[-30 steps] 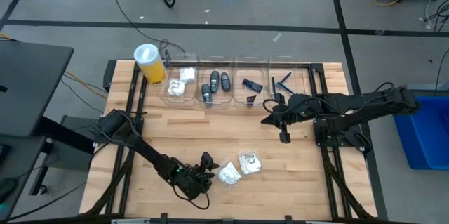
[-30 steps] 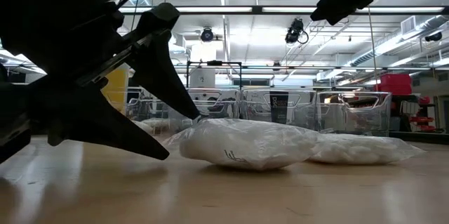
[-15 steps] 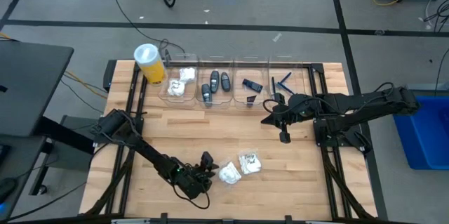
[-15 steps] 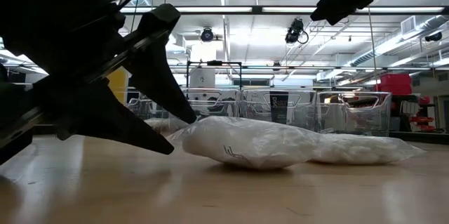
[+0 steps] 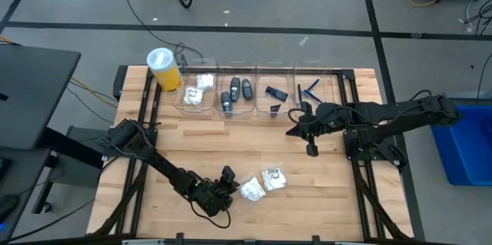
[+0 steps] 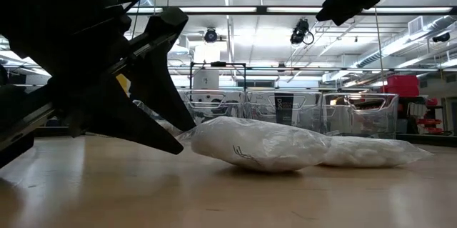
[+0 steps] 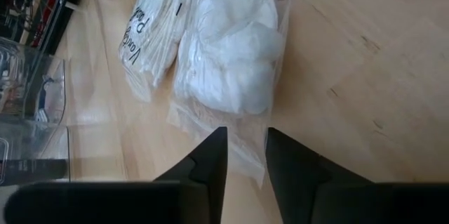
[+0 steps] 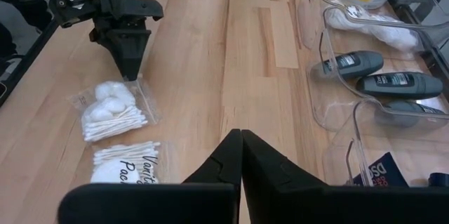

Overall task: Pick & Place Travel size toiletries
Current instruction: Put the white cotton pack into the left transparent bin

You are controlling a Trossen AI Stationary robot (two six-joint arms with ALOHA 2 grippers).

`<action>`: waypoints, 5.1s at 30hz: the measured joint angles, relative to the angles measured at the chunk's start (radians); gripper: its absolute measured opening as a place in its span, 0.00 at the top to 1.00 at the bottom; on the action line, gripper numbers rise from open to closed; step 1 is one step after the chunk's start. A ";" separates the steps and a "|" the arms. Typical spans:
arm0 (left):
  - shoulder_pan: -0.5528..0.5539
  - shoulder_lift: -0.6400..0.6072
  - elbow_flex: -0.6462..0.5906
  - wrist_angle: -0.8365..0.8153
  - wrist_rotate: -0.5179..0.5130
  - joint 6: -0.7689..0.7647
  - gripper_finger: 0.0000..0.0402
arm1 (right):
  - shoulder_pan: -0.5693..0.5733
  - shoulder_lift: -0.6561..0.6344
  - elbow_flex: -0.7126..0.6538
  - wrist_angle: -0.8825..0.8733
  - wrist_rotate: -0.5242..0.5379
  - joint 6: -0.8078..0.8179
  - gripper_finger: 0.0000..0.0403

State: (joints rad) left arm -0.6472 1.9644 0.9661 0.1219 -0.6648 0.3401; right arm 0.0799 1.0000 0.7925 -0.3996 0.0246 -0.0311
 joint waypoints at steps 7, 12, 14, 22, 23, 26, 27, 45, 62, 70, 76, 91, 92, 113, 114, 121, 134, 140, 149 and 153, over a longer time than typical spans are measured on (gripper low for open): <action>0.000 0.001 0.000 0.000 0.007 0.000 0.81 | 0.000 0.000 0.000 0.000 0.000 0.000 0.98; 0.000 0.001 0.000 0.000 0.028 -0.001 0.86 | 0.000 0.000 0.000 0.000 0.000 -0.002 0.98; 0.000 0.001 0.000 0.000 0.028 -0.001 0.87 | 0.000 0.000 0.000 0.000 0.000 -0.003 0.98; 0.000 0.001 0.000 0.000 0.030 -0.002 0.92 | 0.000 0.000 0.000 0.000 0.000 -0.003 0.98; 0.000 0.001 0.000 0.000 0.034 -0.003 0.92 | 0.000 0.000 0.000 0.000 0.000 -0.003 0.98; 0.000 0.001 0.000 0.002 0.060 -0.007 0.94 | 0.000 0.000 0.000 0.000 0.000 -0.003 0.98; -0.001 0.001 0.000 0.002 0.061 -0.007 0.95 | 0.000 0.000 0.000 0.000 0.000 -0.003 0.98; -0.002 0.002 0.005 0.002 0.059 0.020 0.99 | 0.000 0.000 0.000 0.000 0.000 -0.003 0.98; -0.003 0.006 0.149 -0.207 0.057 0.082 0.98 | 0.000 0.000 0.000 0.000 -0.001 -0.003 0.98; -0.009 -0.020 0.211 -0.340 0.056 0.080 0.99 | 0.000 0.000 0.000 0.000 -0.001 -0.003 0.98; -0.009 -0.091 0.212 -0.392 0.042 0.072 0.99 | 0.000 0.000 0.001 0.003 -0.001 -0.003 0.98; -0.001 -0.263 0.212 -0.545 -0.029 0.210 0.99 | 0.000 0.000 0.001 0.008 -0.001 -0.002 0.98; 0.004 -0.272 0.213 -0.563 -0.043 0.223 0.99 | 0.000 0.000 0.001 0.009 -0.001 0.005 0.98; 0.134 -0.445 0.214 -0.612 -0.076 0.336 0.99 | 0.000 0.000 0.001 0.016 -0.001 0.051 0.98; 0.140 -0.458 0.214 -0.615 -0.082 0.354 0.99 | 0.000 0.000 0.001 0.016 -0.001 0.051 0.98; 0.224 -0.562 0.214 -0.683 -0.110 0.448 0.99 | 0.000 0.000 0.001 0.016 -0.001 0.051 0.98; 0.492 -0.734 0.214 -0.715 -0.151 0.626 0.99 | 0.000 0.000 0.001 0.016 0.000 0.074 0.98; 0.617 -0.794 0.214 -0.715 -0.121 0.643 0.99 | 0.000 0.000 0.001 0.016 0.001 0.096 0.98; 0.767 -0.824 0.214 -0.716 -0.090 0.687 0.99 | 0.000 0.000 0.001 0.016 0.008 0.105 0.98; 0.825 -0.823 0.214 -0.716 -0.047 0.686 0.99 | 0.000 0.000 0.001 0.016 0.008 0.105 0.98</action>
State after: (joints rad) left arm 0.1782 1.1410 1.1797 -0.5941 -0.7120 1.0262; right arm 0.0799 1.0000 0.7933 -0.3836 0.0326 0.0742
